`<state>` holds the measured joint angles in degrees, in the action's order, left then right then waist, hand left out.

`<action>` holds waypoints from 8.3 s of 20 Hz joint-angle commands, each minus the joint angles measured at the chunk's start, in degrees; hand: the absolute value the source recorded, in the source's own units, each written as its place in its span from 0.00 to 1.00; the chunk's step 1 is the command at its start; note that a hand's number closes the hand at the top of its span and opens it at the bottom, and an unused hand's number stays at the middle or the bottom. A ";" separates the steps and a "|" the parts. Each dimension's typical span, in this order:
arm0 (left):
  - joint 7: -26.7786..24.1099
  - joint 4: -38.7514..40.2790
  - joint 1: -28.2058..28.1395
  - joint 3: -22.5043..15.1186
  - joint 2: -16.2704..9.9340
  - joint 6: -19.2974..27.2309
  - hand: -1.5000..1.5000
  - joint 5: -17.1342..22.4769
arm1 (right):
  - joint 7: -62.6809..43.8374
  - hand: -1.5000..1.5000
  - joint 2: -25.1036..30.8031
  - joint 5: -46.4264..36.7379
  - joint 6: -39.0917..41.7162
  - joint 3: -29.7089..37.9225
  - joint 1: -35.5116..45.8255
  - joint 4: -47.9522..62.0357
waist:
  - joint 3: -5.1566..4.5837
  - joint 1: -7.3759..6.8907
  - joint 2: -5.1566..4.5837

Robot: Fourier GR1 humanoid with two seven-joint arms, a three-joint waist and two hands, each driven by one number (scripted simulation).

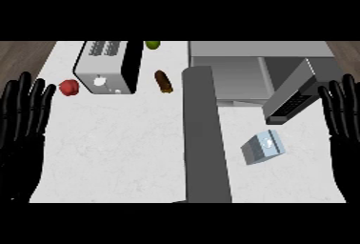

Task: Pick up the milk, place it into the microwave and close the microwave

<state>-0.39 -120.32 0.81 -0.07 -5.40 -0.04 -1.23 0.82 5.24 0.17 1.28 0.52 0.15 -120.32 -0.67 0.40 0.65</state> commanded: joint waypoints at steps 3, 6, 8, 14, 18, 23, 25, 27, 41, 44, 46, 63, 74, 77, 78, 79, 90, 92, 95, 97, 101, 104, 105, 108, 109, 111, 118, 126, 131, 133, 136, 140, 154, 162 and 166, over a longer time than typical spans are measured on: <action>-0.62 0.36 -1.47 1.38 -1.02 -3.16 0.00 2.99 | -10.46 0.00 0.19 -4.87 -3.72 -1.07 2.25 -7.22 | 0.64 -0.40 -0.57; -1.59 5.52 0.27 5.58 -3.65 -6.02 0.00 6.21 | -6.35 0.00 0.60 -6.66 -2.50 -0.41 -4.57 -7.89 | 0.65 -0.15 -0.61; 3.07 1.89 -4.13 5.36 -0.04 -7.67 0.00 17.36 | -10.08 0.00 -2.03 -3.86 -2.34 -4.94 -0.63 -6.94 | 0.59 -1.01 -0.51; 6.97 -2.74 -7.00 11.88 -4.13 -11.77 0.00 25.94 | -13.35 0.00 -1.60 -4.41 -2.40 -4.07 -4.17 -11.25 | 0.66 -0.50 -0.56; 6.89 -8.51 -14.57 11.47 -1.94 -13.00 0.00 26.89 | -12.16 0.00 -2.79 -5.53 -3.47 -3.87 -7.39 -11.51 | 0.68 -0.57 -0.55; 7.79 -12.98 -20.02 15.00 -2.70 -16.86 0.00 31.49 | -10.46 0.00 -2.83 -8.80 -3.85 -4.34 -7.72 -7.73 | 0.68 -0.70 -0.57; 4.54 -11.67 -23.05 15.73 -1.00 -19.48 0.00 31.06 | -5.60 0.00 -4.05 -10.14 -4.77 -5.01 -12.09 -6.04 | 0.67 -0.65 -0.54; 5.09 -11.82 -23.14 16.20 -1.14 -20.17 0.00 32.08 | -4.07 0.00 -3.66 -8.90 -5.02 -1.74 -6.47 2.83 | 0.68 -0.91 -0.62; 6.81 -17.12 -30.35 24.32 -0.83 -25.77 0.00 40.88 | 18.27 0.00 -2.29 -5.23 -5.24 7.24 -12.67 28.47 | 0.76 -0.93 -0.61; 8.52 -16.79 -30.19 25.20 0.30 -26.07 0.00 41.66 | 15.78 0.00 -4.84 -11.01 -9.58 3.60 -11.76 28.09 | 0.69 -0.74 -0.58; 5.98 -12.69 -29.70 26.97 -0.39 -28.68 0.00 42.26 | 21.73 0.00 -3.85 -9.76 -9.11 6.37 -8.10 38.71 | 0.70 -0.95 -0.63; 7.81 -16.67 -35.16 31.36 2.24 -34.85 0.00 47.54 | 46.65 0.00 3.57 -7.32 -5.78 15.42 5.72 77.47 | 0.75 -1.40 -0.66; 9.64 -12.04 -32.60 32.46 1.35 -36.25 0.00 49.04 | 56.14 1.00 3.13 -4.08 -0.97 18.56 18.59 97.56 | 0.78 -1.52 -0.83; 11.64 -15.13 -31.83 31.66 2.39 -34.15 0.00 47.99 | 58.74 1.00 3.87 -6.87 -0.84 16.05 18.19 99.34 | 0.76 -1.25 -0.79; 10.71 -13.39 -32.26 33.29 1.13 -36.20 0.00 49.43 | 56.82 1.00 4.70 -6.08 -0.52 17.29 22.30 102.12 | 0.79 -1.66 -0.86; 10.09 -14.58 -34.33 33.64 2.67 -37.66 0.00 50.05 | 59.87 1.00 3.61 -6.30 -1.02 17.00 21.22 102.20 | 0.79 -1.75 -0.82; 13.29 -13.65 -30.39 33.40 0.26 -33.81 0.00 51.95 | 70.06 1.00 1.67 -7.43 1.62 16.78 21.50 106.46 | 0.91 -1.90 -1.16; 11.91 -14.41 -33.85 33.71 2.52 -38.23 0.00 52.26 | 66.92 1.00 2.88 -7.80 2.64 16.43 24.52 106.95 | 0.85 -2.37 -1.00; 14.50 -14.22 -30.89 33.78 -0.26 -33.55 0.00 53.34 | 67.50 1.00 1.60 -7.84 1.51 16.27 25.40 106.74 | 0.83 -1.68 -1.01; 13.06 -14.41 -32.87 34.06 1.76 -37.27 0.00 52.10 | 63.83 1.00 0.92 -8.17 -0.18 15.96 29.42 106.42 | 0.81 -2.12 -0.97; 15.91 -17.64 -30.94 33.54 0.89 -32.09 0.00 52.50 | 62.19 1.00 0.07 -8.74 -4.57 15.68 31.17 104.68 | 0.80 -1.42 -0.94; 14.74 -13.95 -31.51 33.81 1.95 -35.63 0.00 52.62 | 60.87 1.00 -0.23 -8.94 -6.23 15.99 33.85 105.04 | 0.78 -1.79 -0.99; 13.05 -11.91 -33.06 35.86 2.26 -38.91 0.00 53.21 | 59.33 1.00 4.08 -7.69 -1.99 17.38 34.74 105.50 | 0.77 -2.07 -0.97; 13.84 -10.72 -30.86 36.03 1.34 -37.96 0.00 52.43 | 58.30 1.00 1.35 -8.78 -6.34 16.70 37.73 106.78 | 0.79 -2.18 -1.15; 12.17 -8.51 -31.82 37.75 1.66 -41.21 0.00 52.66 | 55.66 1.00 4.13 -8.11 -3.24 17.02 38.98 105.57 | 0.73 -1.99 -0.95; 15.14 -14.07 -30.09 34.55 2.60 -36.45 0.00 50.33 | 55.25 1.00 5.02 -8.91 -4.70 17.11 41.46 108.36 | 0.83 -2.50 -1.40; 17.18 -10.00 -26.44 35.63 -2.40 -34.52 0.00 53.52 | 46.93 1.00 7.74 -9.93 -6.12 16.97 50.62 111.02 | 0.87 -3.50 -1.88; 15.42 -7.98 -22.48 33.34 -0.40 -36.28 0.00 50.11 | 43.32 1.00 11.22 -12.83 -13.02 15.51 54.63 112.89 | 0.91 -5.31 -3.02; 14.65 -4.99 -21.54 34.75 -2.10 -37.80 0.00 50.85 | 43.08 1.00 13.79 -13.15 -18.22 16.03 54.35 113.56 | 0.97 -7.01 -3.89; 15.25 -6.77 -22.07 33.01 -1.34 -38.08 0.00 51.33 | 41.58 1.00 14.94 -12.93 -19.60 16.48 56.38 113.37 | 1.04 -7.91 -4.08; 15.69 -6.76 -21.47 34.00 -2.82 -37.22 0.00 51.64 | 41.21 1.00 15.29 -13.15 -20.39 16.49 55.84 114.23 | 1.15 -8.58 -4.49; 15.30 -5.53 -18.47 33.56 -3.56 -36.78 0.00 50.77 | 40.16 1.00 16.86 -13.32 -21.39 16.62 57.02 114.40 | 1.19 -8.52 -5.32; 15.16 -3.51 -16.29 33.17 -4.91 -37.83 0.00 50.60 | 38.57 1.00 19.17 -12.82 -23.20 17.82 58.86 114.97 | 1.32 -11.26 -6.64; 15.26 -3.10 -15.44 33.94 -5.50 -37.59 0.00 47.81 | 38.06 1.00 21.58 -12.94 -22.38 18.01 59.14 115.34 | 1.41 -11.77 -6.94; 15.26 -2.61 -14.76 33.15 -5.70 -38.50 0.00 46.77 | 38.53 1.00 20.85 -12.71 -22.62 18.34 59.31 115.26 | 1.39 -11.73 -6.90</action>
<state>14.75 -123.26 -14.30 33.43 -10.97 -38.16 46.51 39.34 25.96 -12.57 -21.29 18.72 59.30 -5.15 0.72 -11.17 -6.22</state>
